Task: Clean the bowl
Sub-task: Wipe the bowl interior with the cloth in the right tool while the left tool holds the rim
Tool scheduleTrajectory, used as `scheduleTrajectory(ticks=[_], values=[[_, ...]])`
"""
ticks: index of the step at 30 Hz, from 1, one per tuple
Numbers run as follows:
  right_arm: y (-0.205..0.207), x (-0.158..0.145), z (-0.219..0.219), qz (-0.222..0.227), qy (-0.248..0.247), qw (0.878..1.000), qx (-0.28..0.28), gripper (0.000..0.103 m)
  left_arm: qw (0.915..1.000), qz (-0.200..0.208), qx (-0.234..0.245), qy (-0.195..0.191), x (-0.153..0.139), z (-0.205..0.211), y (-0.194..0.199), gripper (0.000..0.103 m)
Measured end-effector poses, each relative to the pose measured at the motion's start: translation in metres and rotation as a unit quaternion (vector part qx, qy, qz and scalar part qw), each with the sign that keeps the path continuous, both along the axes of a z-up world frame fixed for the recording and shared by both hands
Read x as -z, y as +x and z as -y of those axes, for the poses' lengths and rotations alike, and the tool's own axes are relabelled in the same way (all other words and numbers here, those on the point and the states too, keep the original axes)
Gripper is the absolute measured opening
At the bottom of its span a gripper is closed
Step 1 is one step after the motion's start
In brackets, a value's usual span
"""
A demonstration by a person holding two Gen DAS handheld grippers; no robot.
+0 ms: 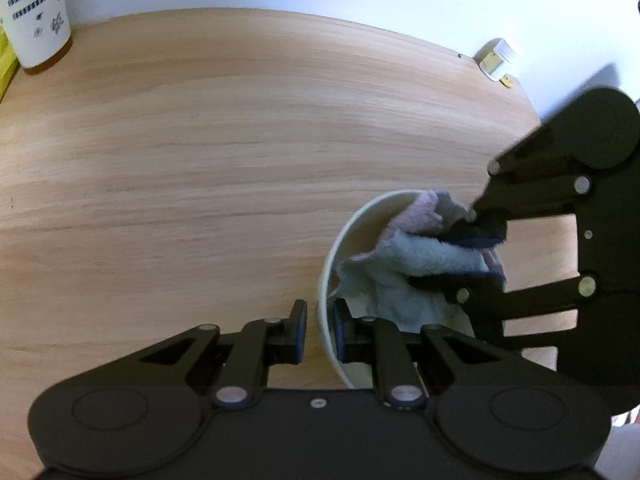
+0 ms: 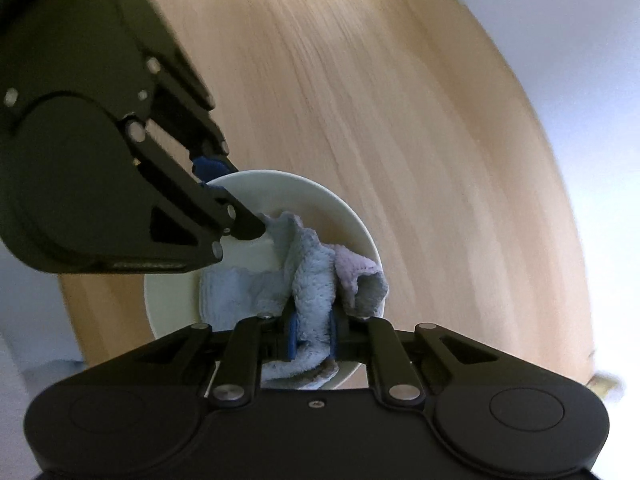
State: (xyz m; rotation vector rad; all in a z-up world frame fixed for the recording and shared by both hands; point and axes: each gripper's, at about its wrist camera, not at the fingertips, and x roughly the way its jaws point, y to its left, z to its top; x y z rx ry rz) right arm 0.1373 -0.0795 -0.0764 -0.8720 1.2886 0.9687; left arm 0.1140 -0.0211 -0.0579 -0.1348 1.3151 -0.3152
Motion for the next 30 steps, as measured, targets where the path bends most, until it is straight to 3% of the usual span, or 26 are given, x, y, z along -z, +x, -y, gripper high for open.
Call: scheduleTrajectory(ticks=[2, 10, 16, 30], values=[[0.008, 0.001, 0.006, -0.032, 0.008, 0.999, 0.032, 0.016, 1.0, 0.0, 0.0, -0.004, -0.005, 0.002, -0.003, 0.009], [0.003, 0.014, 0.001, -0.042, 0.032, 0.998, 0.034, 0.021, 0.9999, -0.002, -0.01, -0.012, -0.009, 0.01, -0.026, 0.008], [0.002, 0.016, 0.003, -0.044, 0.044, 0.998, 0.033, 0.018, 0.9998, 0.006, -0.015, -0.008, -0.022, 0.012, -0.029, 0.009], [0.024, 0.005, 0.028, -0.129, 0.071, 0.988, 0.046, 0.016, 0.9998, 0.012, -0.009, 0.009, -0.06, 0.051, -0.043, 0.013]])
